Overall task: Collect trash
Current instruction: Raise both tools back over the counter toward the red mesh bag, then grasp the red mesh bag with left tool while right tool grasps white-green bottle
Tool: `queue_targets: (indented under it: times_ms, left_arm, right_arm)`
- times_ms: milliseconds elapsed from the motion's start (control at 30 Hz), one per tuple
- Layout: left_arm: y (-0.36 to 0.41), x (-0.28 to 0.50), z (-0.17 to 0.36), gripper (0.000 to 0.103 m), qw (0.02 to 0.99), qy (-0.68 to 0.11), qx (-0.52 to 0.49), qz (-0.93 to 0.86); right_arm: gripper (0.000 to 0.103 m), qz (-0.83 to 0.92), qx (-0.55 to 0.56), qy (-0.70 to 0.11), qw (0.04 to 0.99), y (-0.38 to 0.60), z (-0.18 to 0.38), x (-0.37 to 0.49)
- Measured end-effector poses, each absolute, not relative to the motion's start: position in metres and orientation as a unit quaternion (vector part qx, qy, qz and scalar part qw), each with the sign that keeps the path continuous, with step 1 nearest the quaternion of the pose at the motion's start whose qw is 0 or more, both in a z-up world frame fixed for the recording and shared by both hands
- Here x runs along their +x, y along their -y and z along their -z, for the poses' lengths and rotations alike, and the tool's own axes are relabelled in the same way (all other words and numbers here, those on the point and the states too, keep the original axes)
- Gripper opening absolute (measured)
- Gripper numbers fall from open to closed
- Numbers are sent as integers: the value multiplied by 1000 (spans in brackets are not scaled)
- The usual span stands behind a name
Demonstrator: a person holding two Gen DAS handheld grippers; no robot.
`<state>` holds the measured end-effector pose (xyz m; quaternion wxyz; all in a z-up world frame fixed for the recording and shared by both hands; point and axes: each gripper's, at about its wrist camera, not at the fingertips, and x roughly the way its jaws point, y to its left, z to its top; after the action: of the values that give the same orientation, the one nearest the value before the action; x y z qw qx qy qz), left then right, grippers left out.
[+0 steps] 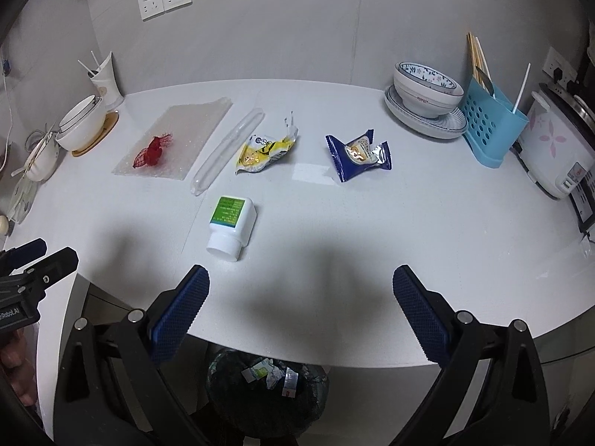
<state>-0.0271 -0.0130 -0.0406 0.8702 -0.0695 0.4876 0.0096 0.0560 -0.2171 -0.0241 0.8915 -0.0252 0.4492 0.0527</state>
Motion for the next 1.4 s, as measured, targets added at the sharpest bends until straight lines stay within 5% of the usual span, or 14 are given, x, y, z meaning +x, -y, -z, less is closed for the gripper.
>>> queue_targets:
  times_ms: [1167, 1400]
  left_arm:
    - [-76, 168, 85, 96, 851, -519, -72, -7]
    - [-73, 199, 109, 88, 842, -538, -48, -6]
  right_arm:
    - [95, -3, 0, -521, 853, 169, 59, 181]
    - [94, -4, 5, -545, 839, 162, 73, 190]
